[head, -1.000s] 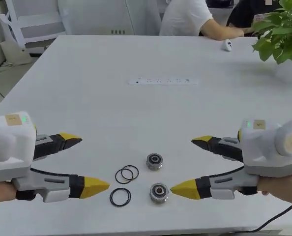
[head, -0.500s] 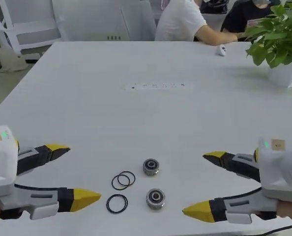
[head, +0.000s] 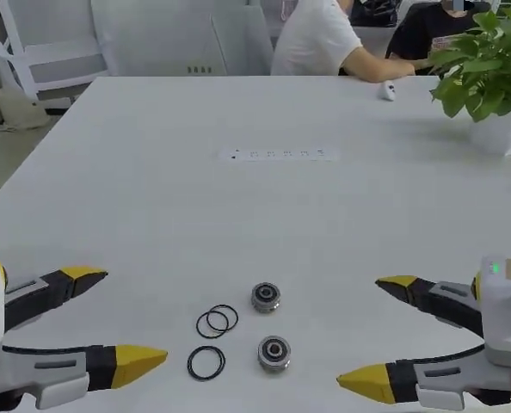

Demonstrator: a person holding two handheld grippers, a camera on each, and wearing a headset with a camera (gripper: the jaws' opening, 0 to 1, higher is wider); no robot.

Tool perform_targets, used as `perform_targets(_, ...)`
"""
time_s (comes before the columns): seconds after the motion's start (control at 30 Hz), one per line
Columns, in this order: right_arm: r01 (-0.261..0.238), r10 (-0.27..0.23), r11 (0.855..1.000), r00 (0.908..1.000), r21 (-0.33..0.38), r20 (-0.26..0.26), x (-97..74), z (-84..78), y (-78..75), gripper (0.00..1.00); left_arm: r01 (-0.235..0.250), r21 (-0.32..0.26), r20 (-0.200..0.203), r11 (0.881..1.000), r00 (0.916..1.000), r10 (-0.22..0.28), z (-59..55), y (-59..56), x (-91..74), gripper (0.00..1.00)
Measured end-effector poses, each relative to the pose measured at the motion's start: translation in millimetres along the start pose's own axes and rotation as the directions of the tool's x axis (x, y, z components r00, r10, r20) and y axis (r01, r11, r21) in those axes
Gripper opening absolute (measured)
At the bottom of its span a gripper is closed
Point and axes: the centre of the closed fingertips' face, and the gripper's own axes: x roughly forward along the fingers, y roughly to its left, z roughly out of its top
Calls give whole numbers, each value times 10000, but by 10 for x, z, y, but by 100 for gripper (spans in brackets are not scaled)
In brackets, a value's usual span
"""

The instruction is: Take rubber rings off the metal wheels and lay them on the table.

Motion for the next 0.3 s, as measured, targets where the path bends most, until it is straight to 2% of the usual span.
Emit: perform_targets(0.3,111,-111,9999,9999,14,-108,-49,-54,-3,87,62,29,-45,10000,10000,-62,-2,-55,16,82)
